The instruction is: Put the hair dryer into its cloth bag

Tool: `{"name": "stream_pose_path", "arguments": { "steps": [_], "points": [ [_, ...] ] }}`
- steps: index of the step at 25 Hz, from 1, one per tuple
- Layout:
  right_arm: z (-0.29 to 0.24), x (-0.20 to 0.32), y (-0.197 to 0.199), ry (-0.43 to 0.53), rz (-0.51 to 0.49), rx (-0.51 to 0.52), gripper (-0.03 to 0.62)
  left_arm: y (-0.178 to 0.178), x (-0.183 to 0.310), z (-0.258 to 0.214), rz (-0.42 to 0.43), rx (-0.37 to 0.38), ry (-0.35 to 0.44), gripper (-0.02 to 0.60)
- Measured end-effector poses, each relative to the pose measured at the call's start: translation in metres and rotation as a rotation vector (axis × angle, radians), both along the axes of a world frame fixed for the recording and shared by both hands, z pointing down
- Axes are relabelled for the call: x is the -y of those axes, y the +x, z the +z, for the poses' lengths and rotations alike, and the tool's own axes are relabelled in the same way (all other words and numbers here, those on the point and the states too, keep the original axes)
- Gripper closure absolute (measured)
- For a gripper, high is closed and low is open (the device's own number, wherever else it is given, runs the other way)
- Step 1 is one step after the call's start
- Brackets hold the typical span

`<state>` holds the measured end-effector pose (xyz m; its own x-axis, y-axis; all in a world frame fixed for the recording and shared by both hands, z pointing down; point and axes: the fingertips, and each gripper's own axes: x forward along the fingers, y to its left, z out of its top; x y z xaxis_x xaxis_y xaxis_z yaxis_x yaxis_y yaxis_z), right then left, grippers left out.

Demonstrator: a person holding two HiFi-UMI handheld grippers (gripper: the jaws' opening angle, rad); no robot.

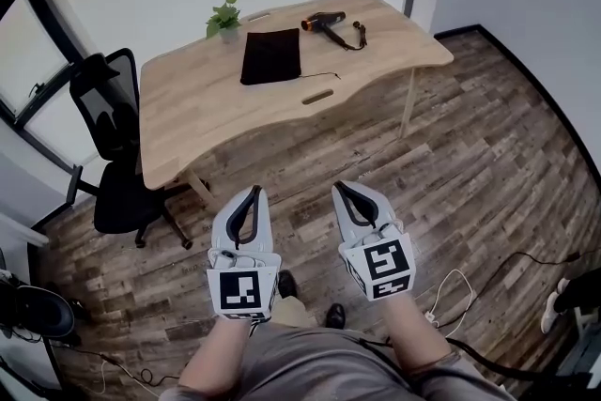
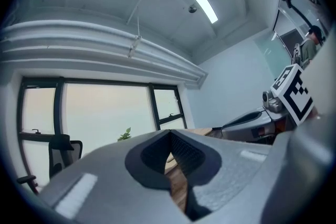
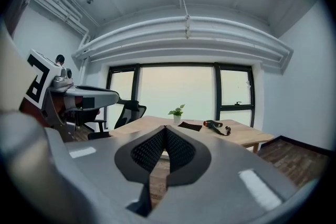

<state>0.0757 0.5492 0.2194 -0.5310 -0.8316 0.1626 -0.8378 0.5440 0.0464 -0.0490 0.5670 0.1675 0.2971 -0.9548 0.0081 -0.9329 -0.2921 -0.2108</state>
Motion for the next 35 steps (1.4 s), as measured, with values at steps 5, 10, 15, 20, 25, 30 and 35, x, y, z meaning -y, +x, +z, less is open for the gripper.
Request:
{"name": "stream_pose_path", "arguments": {
  "steps": [5,10,15,20,25,30,35],
  "points": [
    [0.007,0.046,-0.012,0.001,0.009,0.029,0.571,-0.010,0.045,0.012,0.008,-0.007,-0.013,0.581],
    [0.006,0.114,-0.034,0.009,0.025,0.039,0.560,-0.029,0.114,0.016,0.034,-0.025,-0.014,0.581],
    [-0.003,0.185,-0.060,0.015,0.045,0.012,0.557,-0.054,0.189,0.006,0.061,-0.044,0.003,0.581],
    [-0.010,0.244,-0.081,0.021,0.068,-0.006,0.557,-0.077,0.250,-0.001,0.082,-0.048,0.026,0.581],
    [-0.016,0.288,-0.098,0.030,0.079,-0.023,0.557,-0.093,0.296,-0.004,0.102,-0.059,0.033,0.581],
    [-0.013,0.316,-0.094,0.021,0.104,-0.035,0.557,-0.090,0.329,-0.003,0.131,-0.065,0.021,0.581],
    [-0.003,0.339,-0.079,0.004,0.128,-0.025,0.557,-0.080,0.356,0.014,0.147,-0.046,-0.007,0.581]
  ]
}}
